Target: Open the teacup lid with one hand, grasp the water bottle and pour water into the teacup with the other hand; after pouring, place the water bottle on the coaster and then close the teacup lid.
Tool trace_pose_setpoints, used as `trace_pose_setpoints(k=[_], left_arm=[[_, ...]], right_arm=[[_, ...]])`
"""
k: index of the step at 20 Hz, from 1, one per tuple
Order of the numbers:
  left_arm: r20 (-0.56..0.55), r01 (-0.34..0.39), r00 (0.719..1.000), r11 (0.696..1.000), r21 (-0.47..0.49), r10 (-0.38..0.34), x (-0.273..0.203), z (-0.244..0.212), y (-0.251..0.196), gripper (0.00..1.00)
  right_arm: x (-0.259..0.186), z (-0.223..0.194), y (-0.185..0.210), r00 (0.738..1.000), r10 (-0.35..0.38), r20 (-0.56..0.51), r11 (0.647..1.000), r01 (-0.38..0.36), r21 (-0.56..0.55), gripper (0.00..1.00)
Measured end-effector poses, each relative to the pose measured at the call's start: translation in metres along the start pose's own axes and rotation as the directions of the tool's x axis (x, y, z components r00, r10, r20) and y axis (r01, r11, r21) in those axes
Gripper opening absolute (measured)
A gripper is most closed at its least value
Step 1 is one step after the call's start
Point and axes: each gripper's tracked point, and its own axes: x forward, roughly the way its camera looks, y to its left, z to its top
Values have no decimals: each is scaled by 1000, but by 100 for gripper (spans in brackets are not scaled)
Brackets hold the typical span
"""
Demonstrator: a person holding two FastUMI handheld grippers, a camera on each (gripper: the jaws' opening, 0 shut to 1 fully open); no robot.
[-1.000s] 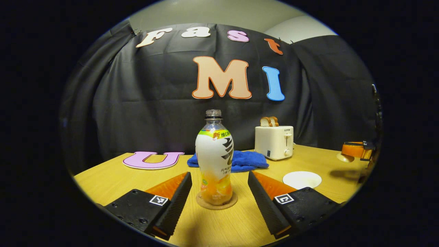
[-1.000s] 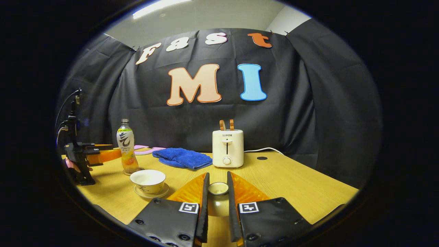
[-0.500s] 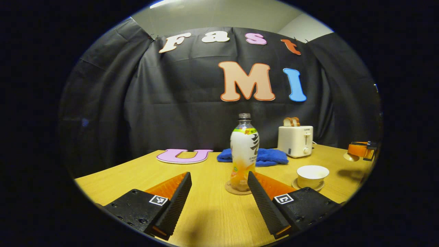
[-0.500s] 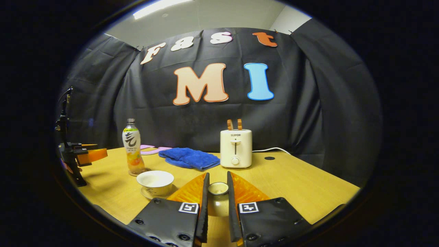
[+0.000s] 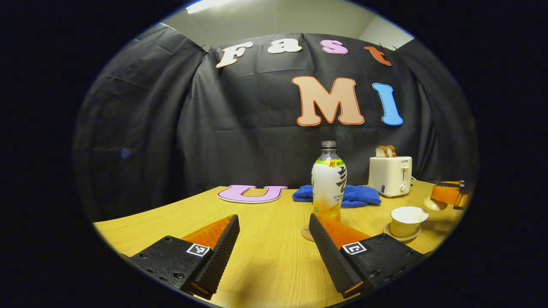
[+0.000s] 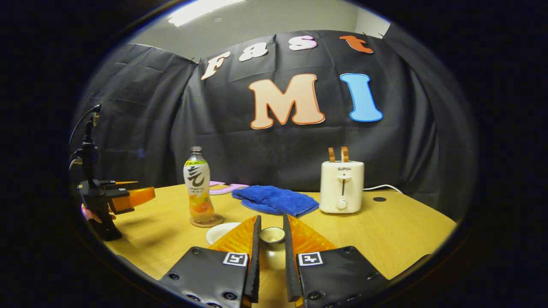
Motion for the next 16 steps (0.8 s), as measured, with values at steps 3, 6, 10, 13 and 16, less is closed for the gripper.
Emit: trace_pose_setpoints(k=[3,6,10,13,16], left_arm=[[0,0,1000,1000,-1,0,0,1,0,96],[-1,-1,1000,1000,-1,1,-1,0,-1,96],[-1,-1,1000,1000,-1,1,0,0,-1,96],[-1,-1,1000,1000,-1,1,0,0,-1,96],[-1,0,1000,1000,-1,0,0,0,-1,96]], right_arm=[[15,-5,30,996,78,-32,997,-78,-1,28],[26,-11,47,989,129,-68,992,-129,2,28],[33,-15,49,987,128,-98,992,-128,4,29],[36,-19,49,985,125,-122,992,-125,10,30],[40,-22,49,982,126,-139,992,-126,9,27]])
